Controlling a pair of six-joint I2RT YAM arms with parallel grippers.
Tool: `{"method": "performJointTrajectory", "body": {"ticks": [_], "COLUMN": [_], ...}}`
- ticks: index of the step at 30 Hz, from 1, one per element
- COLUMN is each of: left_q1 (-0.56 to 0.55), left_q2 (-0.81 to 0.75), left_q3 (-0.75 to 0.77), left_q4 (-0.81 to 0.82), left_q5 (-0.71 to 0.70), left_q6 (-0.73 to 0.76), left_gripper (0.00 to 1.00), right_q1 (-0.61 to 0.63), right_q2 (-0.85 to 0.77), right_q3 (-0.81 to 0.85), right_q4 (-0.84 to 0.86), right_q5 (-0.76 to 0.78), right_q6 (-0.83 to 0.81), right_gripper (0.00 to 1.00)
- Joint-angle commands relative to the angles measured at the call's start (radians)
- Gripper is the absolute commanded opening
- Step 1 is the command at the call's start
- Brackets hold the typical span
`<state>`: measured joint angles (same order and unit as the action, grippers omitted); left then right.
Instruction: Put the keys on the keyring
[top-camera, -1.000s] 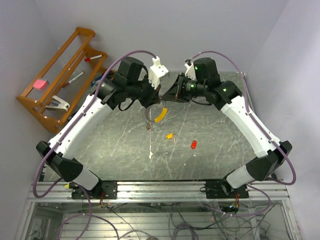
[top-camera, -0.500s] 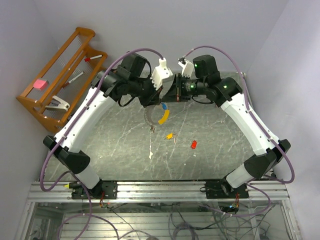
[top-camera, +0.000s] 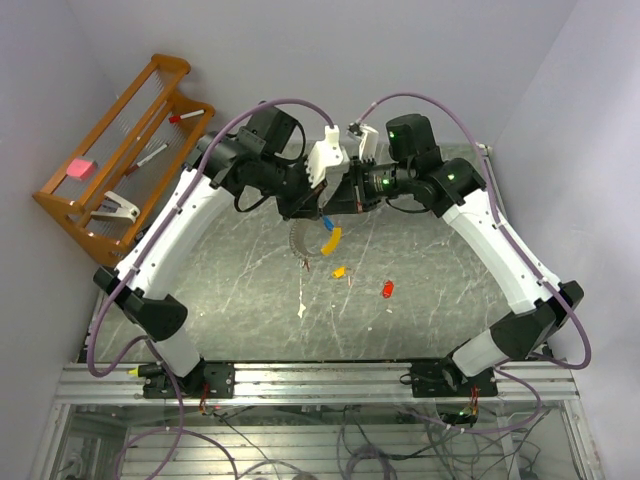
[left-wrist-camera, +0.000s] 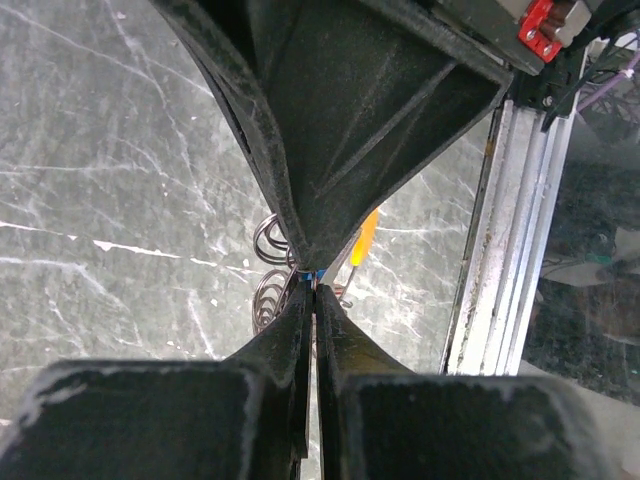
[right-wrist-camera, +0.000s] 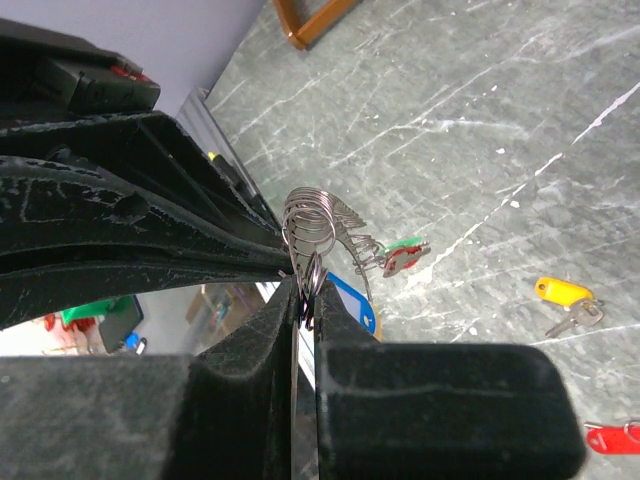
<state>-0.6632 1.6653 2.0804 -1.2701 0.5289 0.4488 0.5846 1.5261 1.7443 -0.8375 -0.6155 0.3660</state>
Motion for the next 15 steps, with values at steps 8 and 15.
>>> {"method": "performJointTrajectory", "body": {"ticks": [8,15], "left_q1": [0.003,0.004], "left_q2": [0.051,0.094], "left_q3": [0.078,0.163], "left_q4": [-0.166,-0.227], "left_q5": [0.025,0.026], "left_q6": [0.084,0.132], "left_gripper": [0.07,0.07], "right_q1": [0.012,0.026], "right_q2": [-0.057,-0.054], "right_q3": [0.007,0.009], "right_q4": [-0.058,-0.094], "right_q5": [-0.006,0.005], "right_q6": [-0.201,-0.242], "right_gripper": [0.00,0.00]}}
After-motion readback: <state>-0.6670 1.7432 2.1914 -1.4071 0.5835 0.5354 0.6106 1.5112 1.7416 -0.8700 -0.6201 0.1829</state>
